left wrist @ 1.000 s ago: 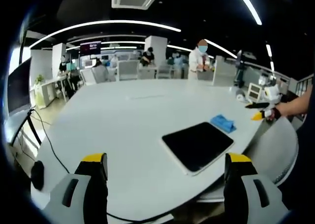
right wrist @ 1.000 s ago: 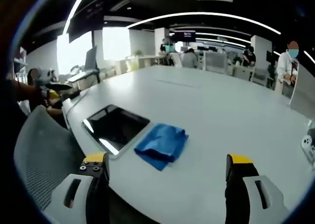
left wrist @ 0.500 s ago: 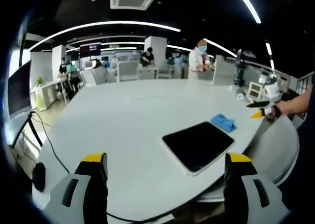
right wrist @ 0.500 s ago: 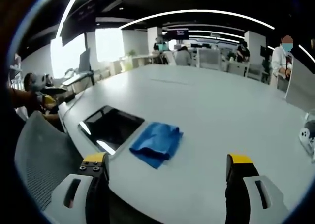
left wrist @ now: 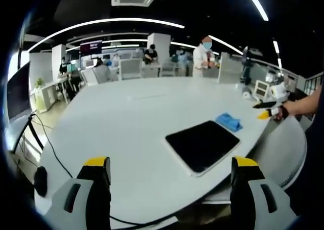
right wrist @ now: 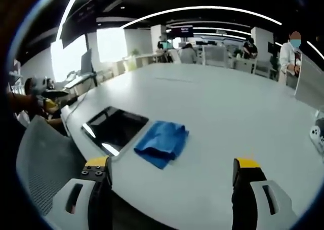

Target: Wipe the mirror surface with the cleaning cloth until all visible marks leave the cleaned area.

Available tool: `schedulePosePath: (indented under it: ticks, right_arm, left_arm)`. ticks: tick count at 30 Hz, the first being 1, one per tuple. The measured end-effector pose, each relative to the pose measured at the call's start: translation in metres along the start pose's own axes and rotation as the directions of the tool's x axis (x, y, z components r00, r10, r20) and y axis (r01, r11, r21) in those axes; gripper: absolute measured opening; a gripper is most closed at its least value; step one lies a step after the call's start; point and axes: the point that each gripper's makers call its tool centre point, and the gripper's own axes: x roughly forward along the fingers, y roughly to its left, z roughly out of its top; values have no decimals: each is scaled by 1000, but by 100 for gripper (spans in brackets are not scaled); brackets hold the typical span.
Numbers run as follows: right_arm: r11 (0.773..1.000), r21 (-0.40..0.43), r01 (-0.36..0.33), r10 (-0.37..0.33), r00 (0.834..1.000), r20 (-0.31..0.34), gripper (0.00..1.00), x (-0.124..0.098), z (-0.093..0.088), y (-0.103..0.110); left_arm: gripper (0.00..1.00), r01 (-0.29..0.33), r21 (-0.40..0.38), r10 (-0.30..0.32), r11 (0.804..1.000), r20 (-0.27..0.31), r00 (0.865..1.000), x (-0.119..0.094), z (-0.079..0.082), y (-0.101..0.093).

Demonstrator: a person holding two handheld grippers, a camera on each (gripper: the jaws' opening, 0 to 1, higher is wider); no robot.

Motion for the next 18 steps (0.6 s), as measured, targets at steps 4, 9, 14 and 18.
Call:
schedulePosePath:
  ticks: [4, 9, 14, 18]
  right_arm:
    - [1000, -4, -4, 4, 1000, -14, 99, 3, -2, 0]
    - [1000, 1, -5, 5, 1000, -11, 99, 2, -1, 1]
    - [999, 44, 5, -4, 1000, -25, 98, 2, -4, -2]
    - [999, 37, -2, 3, 999, -38, 98, 3, -4, 0]
  left_arm:
    - [99, -2, 6, 2, 1000, 2, 1000, 0, 3, 0]
    - [99, -4, 11, 4, 1000, -6, 1000, 2, 0, 2]
    - [99, 7, 14, -7, 1000, -15, 1000, 4, 0, -4]
    - [99, 9, 16, -9, 1000, -13, 1000, 7, 0, -5]
